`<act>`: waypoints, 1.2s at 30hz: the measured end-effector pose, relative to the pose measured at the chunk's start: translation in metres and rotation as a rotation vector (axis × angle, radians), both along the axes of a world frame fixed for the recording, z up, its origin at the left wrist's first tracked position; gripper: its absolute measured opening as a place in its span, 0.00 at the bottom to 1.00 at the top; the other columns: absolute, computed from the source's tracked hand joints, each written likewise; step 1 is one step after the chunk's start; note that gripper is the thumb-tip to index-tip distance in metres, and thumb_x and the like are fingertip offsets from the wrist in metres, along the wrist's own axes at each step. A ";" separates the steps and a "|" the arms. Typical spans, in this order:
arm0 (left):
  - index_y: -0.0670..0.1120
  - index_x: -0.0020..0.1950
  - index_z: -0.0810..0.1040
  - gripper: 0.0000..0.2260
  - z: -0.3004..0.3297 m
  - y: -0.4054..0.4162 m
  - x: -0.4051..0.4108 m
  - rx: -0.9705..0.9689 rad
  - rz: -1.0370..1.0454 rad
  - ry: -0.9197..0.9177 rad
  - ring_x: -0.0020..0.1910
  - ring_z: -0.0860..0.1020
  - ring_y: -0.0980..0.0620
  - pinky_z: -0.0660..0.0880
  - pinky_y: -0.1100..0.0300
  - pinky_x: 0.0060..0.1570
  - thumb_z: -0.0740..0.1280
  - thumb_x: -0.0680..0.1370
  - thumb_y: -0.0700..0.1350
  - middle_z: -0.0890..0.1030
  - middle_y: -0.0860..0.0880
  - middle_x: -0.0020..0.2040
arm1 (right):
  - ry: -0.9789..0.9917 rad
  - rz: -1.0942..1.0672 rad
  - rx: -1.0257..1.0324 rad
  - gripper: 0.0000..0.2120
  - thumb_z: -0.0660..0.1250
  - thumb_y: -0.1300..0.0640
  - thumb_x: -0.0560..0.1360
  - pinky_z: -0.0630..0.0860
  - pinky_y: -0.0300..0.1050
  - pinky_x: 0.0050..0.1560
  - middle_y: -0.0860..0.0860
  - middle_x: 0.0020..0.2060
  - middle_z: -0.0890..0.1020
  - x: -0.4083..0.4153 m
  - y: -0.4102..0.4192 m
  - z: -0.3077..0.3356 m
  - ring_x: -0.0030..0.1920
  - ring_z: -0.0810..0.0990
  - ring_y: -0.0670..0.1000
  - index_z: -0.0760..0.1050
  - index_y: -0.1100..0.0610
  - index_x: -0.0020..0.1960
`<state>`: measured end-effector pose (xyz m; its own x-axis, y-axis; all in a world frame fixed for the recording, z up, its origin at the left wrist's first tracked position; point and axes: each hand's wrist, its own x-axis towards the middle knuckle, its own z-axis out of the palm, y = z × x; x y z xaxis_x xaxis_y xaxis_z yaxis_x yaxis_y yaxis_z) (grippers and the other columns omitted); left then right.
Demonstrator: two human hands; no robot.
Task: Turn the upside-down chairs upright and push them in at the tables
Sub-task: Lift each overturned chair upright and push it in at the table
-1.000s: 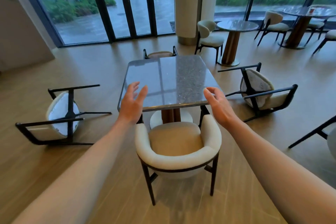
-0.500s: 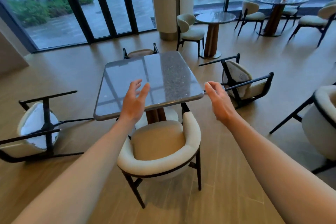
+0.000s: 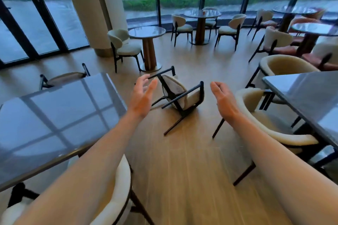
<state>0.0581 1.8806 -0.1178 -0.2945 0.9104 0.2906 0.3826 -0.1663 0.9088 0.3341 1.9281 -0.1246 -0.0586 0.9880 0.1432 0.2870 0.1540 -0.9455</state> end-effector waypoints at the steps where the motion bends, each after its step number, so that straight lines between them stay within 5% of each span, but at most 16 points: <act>1: 0.56 0.73 0.71 0.27 0.002 0.014 0.007 0.004 -0.010 -0.003 0.64 0.74 0.59 0.66 0.70 0.52 0.61 0.78 0.69 0.75 0.51 0.73 | -0.002 -0.010 -0.001 0.29 0.57 0.26 0.73 0.68 0.34 0.49 0.35 0.55 0.75 0.007 0.012 0.000 0.54 0.74 0.33 0.71 0.43 0.66; 8: 0.52 0.75 0.70 0.25 0.002 0.143 0.041 -0.015 -0.086 0.001 0.65 0.74 0.55 0.67 0.78 0.49 0.62 0.82 0.62 0.74 0.47 0.73 | 0.002 -0.059 -0.027 0.34 0.56 0.26 0.74 0.71 0.48 0.60 0.37 0.56 0.75 0.044 0.129 -0.003 0.58 0.75 0.41 0.71 0.47 0.70; 18: 0.51 0.78 0.68 0.35 0.012 0.323 0.047 0.014 -0.216 -0.015 0.68 0.73 0.55 0.67 0.69 0.53 0.61 0.77 0.70 0.73 0.47 0.75 | -0.028 -0.131 0.025 0.30 0.57 0.33 0.80 0.63 0.30 0.49 0.45 0.62 0.76 0.051 0.277 0.011 0.59 0.74 0.43 0.71 0.51 0.73; 23: 0.52 0.77 0.68 0.32 0.029 0.401 0.054 0.053 -0.234 0.038 0.66 0.72 0.57 0.65 0.69 0.52 0.60 0.78 0.68 0.72 0.48 0.75 | -0.008 -0.157 0.042 0.27 0.58 0.34 0.81 0.69 0.39 0.55 0.40 0.57 0.76 0.055 0.343 0.024 0.57 0.74 0.38 0.71 0.50 0.71; 29: 0.52 0.77 0.67 0.31 0.027 0.476 0.068 0.032 -0.294 0.018 0.68 0.71 0.55 0.70 0.59 0.61 0.61 0.79 0.68 0.71 0.47 0.76 | -0.005 -0.199 0.057 0.26 0.58 0.36 0.82 0.69 0.37 0.53 0.39 0.57 0.76 0.069 0.409 0.024 0.57 0.73 0.36 0.72 0.52 0.71; 33: 0.53 0.77 0.68 0.31 0.016 0.528 0.087 0.017 -0.310 0.044 0.66 0.71 0.57 0.66 0.68 0.52 0.60 0.78 0.68 0.72 0.48 0.75 | -0.004 -0.225 0.038 0.20 0.58 0.38 0.84 0.68 0.35 0.51 0.38 0.56 0.76 0.085 0.456 0.015 0.56 0.73 0.35 0.72 0.50 0.69; 36: 0.53 0.77 0.68 0.32 0.009 0.573 0.104 0.009 -0.325 0.047 0.67 0.71 0.56 0.67 0.65 0.55 0.60 0.78 0.69 0.72 0.48 0.75 | -0.010 -0.240 0.034 0.17 0.59 0.38 0.84 0.68 0.35 0.51 0.38 0.56 0.77 0.099 0.499 0.010 0.56 0.74 0.35 0.72 0.47 0.66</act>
<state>0.1618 2.4538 -0.1084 0.0246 0.9520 0.3051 0.3494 -0.2941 0.8896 0.4336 2.4268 -0.1144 0.1762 0.9683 0.1769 0.3283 0.1116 -0.9379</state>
